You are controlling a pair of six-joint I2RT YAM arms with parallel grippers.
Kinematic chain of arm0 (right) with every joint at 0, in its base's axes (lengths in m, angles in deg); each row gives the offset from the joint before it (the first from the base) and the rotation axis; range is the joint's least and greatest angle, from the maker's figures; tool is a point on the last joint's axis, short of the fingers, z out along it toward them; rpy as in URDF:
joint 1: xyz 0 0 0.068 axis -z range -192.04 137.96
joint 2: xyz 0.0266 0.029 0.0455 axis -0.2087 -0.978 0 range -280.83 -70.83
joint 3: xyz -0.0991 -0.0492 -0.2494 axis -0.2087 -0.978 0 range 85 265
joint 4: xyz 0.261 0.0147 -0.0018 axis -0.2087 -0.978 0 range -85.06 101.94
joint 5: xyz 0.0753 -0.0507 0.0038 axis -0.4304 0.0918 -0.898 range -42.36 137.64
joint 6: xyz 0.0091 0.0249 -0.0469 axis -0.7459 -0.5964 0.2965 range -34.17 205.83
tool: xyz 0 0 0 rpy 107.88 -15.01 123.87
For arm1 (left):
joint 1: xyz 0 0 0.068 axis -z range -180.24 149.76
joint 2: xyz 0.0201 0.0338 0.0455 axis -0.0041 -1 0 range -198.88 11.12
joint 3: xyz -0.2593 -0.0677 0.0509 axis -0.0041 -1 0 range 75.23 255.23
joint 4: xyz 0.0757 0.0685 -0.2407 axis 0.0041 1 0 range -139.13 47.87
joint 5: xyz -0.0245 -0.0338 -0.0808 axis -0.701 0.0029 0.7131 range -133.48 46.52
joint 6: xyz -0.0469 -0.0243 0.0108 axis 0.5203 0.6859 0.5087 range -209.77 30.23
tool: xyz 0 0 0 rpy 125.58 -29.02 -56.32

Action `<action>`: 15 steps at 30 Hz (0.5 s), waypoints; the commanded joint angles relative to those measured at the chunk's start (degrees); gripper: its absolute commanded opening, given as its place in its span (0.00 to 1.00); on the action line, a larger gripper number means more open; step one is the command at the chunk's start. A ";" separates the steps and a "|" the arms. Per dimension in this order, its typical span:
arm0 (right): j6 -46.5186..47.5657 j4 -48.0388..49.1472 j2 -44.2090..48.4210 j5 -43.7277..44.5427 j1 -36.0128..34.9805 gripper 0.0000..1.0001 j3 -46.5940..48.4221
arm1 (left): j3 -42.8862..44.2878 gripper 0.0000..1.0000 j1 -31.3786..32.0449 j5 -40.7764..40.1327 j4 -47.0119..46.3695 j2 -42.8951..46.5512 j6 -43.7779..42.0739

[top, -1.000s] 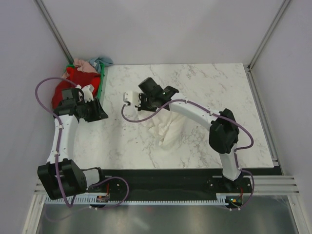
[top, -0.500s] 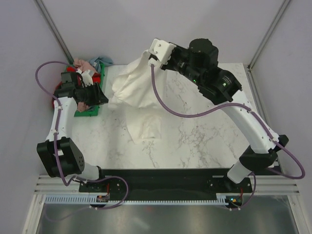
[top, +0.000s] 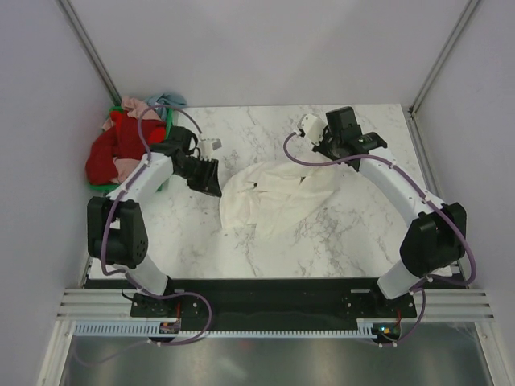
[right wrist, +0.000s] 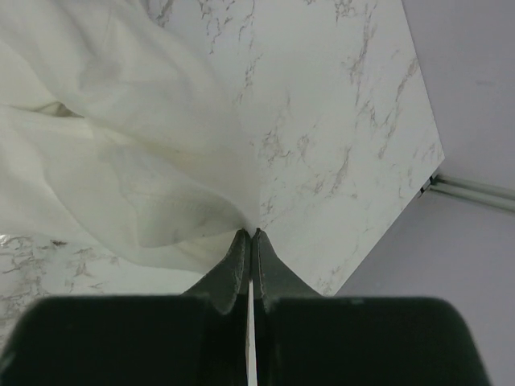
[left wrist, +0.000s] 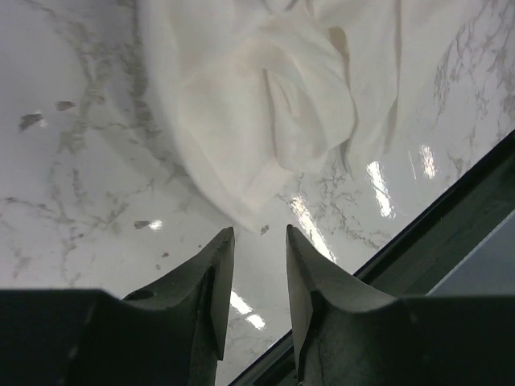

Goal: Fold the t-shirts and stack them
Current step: Flatten the tshirt out

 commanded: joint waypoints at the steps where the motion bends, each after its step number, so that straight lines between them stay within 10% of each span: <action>1: -2.47 2.66 2.78 -1.42 1.14 0.00 0.36 | -0.92 0.39 5.84 -2.82 3.06 -1.49 -5.74; 15: -2.99 2.31 4.27 -2.83 1.67 0.00 -1.75 | 3.21 0.43 15.34 -9.42 3.95 -14.15 -5.57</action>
